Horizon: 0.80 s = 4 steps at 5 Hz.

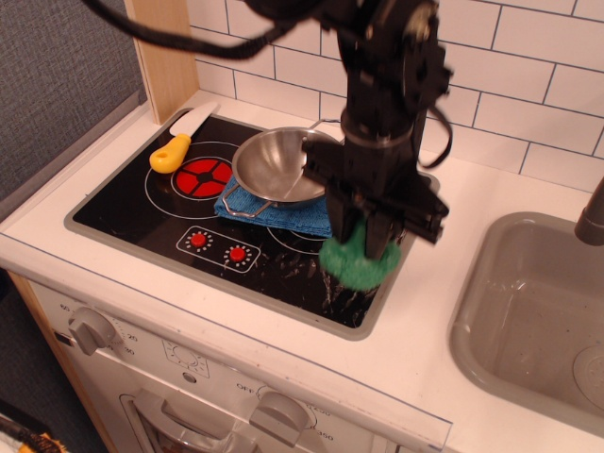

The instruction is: Pick up the green peppers and move it from the back of the stove to the front of the stove.

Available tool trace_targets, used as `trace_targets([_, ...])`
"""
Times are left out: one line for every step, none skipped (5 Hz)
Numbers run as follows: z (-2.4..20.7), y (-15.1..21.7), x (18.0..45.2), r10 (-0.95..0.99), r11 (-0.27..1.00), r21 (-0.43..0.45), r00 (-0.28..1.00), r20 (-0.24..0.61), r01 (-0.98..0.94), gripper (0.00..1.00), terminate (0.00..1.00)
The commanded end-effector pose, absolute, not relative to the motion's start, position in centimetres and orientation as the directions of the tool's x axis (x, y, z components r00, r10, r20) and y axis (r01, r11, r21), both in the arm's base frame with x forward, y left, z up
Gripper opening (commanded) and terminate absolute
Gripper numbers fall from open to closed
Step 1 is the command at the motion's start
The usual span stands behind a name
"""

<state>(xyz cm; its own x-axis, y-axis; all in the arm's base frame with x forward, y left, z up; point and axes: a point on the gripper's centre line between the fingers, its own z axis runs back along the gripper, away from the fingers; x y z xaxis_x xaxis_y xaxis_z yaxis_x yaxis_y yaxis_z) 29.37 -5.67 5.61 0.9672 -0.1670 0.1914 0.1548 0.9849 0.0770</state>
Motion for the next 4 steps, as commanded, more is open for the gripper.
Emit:
trace_targets([4.7, -4.4, 28.1, -0.170, 0.985, 0.076, 0.966, 0.194, 0.158, 0.00, 0.00])
trace_targets([4.7, -4.6, 28.0, -0.180, 0.983, 0.071, 0.962, 0.206, 0.169, 0.00, 0.00])
trace_targets([6.7, -4.4, 28.2, -0.171, 0.985, 0.067, 0.951, 0.258, 0.159, 1.00, 0.00])
trace_targets([10.1, -4.6, 28.6, -0.122, 0.992, 0.052, 0.949, 0.292, 0.111, 1.00, 0.00])
